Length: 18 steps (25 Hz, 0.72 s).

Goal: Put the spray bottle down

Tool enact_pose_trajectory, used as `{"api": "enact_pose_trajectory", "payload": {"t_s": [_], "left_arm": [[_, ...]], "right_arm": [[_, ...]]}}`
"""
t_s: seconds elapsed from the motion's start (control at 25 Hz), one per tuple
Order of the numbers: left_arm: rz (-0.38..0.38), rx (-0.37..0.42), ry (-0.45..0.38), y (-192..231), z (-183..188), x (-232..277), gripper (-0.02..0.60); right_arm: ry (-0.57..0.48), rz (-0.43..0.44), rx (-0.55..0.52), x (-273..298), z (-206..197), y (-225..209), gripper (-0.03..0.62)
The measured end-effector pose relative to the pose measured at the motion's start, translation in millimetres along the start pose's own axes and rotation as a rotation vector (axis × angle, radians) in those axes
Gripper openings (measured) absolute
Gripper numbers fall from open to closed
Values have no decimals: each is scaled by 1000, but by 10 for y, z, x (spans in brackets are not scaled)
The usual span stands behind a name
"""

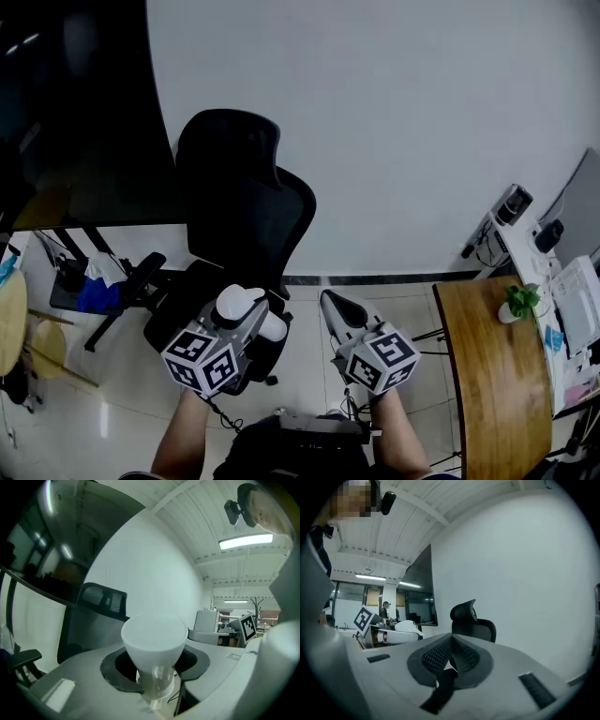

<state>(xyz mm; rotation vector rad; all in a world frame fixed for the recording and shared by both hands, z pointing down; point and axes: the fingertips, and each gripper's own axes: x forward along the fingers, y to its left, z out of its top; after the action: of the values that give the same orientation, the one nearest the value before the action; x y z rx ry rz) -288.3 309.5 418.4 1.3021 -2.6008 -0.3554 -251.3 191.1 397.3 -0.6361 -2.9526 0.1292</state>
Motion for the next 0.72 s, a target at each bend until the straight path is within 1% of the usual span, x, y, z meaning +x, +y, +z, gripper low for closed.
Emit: {"api": "enact_pose_trajectory", "payload": {"t_s": [0.16,0.28,0.56,0.72], "left_arm": [[-27,22,1,-84,69,153,190],[-64,29,13,-216,64,328,190],[-186,58,60,-749,-11,900,190],[-270,70,92,-1153,-108,1296,190]], "right_arm": [[-9,-24,0,-75,44,-105,2],[-13,-66,15,-204,46,-263,2],[-40,-192,45,-696,75,-806,2],[-57,-275,69,-1065,65,-1176,2]]}}
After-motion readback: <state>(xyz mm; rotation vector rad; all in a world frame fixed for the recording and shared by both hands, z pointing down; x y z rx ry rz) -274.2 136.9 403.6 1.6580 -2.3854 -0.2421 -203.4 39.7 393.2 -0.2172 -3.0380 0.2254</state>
